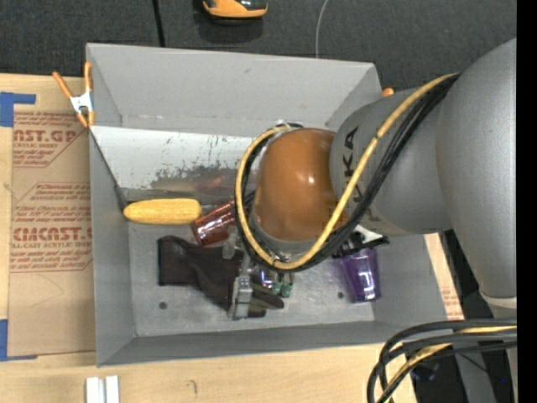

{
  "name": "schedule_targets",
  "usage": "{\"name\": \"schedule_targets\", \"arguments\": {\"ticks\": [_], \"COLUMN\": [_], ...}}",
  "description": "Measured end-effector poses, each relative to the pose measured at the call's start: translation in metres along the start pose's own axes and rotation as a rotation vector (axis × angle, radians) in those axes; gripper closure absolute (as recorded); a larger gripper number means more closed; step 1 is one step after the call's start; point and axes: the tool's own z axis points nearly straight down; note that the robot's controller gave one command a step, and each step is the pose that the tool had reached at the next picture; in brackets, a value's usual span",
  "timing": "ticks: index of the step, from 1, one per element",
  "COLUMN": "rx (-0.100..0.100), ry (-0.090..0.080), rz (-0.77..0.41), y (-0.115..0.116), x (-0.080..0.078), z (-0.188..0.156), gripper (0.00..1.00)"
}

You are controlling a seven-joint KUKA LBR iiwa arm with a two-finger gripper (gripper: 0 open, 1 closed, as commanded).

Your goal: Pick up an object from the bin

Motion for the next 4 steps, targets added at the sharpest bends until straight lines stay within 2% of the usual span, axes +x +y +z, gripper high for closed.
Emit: {"name": "schedule_targets", "arguments": {"ticks": [1, 2, 4], "rx": [-0.004, -0.005, -0.003], "ry": [-0.008, -0.007, -0.003], "rz": [0.069, 0.217, 0.217], "y": [0.015, 0.0, -0.001], "x": [0.0, 0.001, 0.002], "z": [0.064, 0.071, 0.067], "gripper": [0.0, 1.0, 1.0]}}
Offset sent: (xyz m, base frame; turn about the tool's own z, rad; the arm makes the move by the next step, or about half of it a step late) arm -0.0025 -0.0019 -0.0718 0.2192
